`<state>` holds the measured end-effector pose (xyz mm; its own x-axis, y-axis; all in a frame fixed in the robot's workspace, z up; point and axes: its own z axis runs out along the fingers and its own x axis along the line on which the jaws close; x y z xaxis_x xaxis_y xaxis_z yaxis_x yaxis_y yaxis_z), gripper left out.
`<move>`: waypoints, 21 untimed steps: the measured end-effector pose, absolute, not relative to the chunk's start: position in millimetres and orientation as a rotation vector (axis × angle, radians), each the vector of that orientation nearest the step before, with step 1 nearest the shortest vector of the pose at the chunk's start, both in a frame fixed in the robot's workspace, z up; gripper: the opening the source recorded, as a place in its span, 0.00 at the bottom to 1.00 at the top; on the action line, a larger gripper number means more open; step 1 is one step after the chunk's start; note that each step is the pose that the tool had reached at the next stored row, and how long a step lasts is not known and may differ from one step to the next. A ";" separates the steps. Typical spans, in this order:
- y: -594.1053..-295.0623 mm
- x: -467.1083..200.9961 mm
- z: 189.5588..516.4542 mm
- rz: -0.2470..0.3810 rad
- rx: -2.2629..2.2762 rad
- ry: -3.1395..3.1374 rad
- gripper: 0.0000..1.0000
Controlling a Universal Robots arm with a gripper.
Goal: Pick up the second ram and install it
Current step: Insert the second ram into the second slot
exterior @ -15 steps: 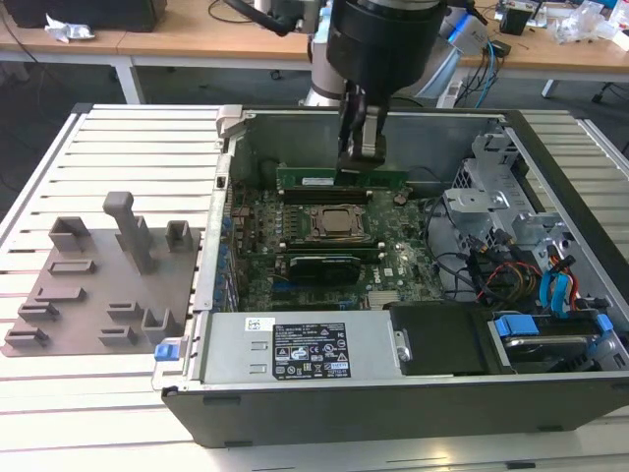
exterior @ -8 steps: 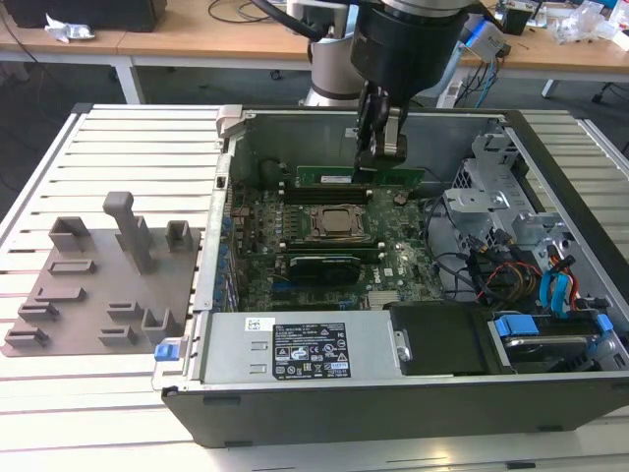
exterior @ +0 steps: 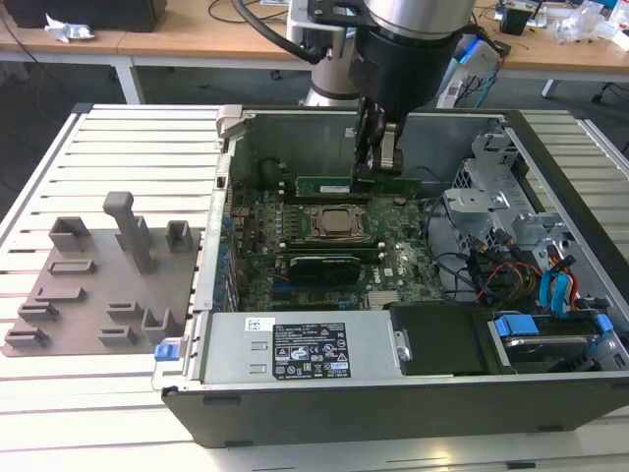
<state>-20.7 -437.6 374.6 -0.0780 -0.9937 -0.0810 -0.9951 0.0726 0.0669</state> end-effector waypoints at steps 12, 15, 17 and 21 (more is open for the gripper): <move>-432.8 -21.8 331.9 0.163 -2.123 2.291 0.13; -427.2 -23.6 326.6 0.163 -2.124 2.291 0.13; -425.3 -24.3 324.6 0.163 -2.123 2.291 0.13; -419.9 -26.0 316.9 0.163 -2.124 2.290 0.13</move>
<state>-26.0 -419.9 316.9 -0.0780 -0.9937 -0.0810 -0.9951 0.0726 0.0669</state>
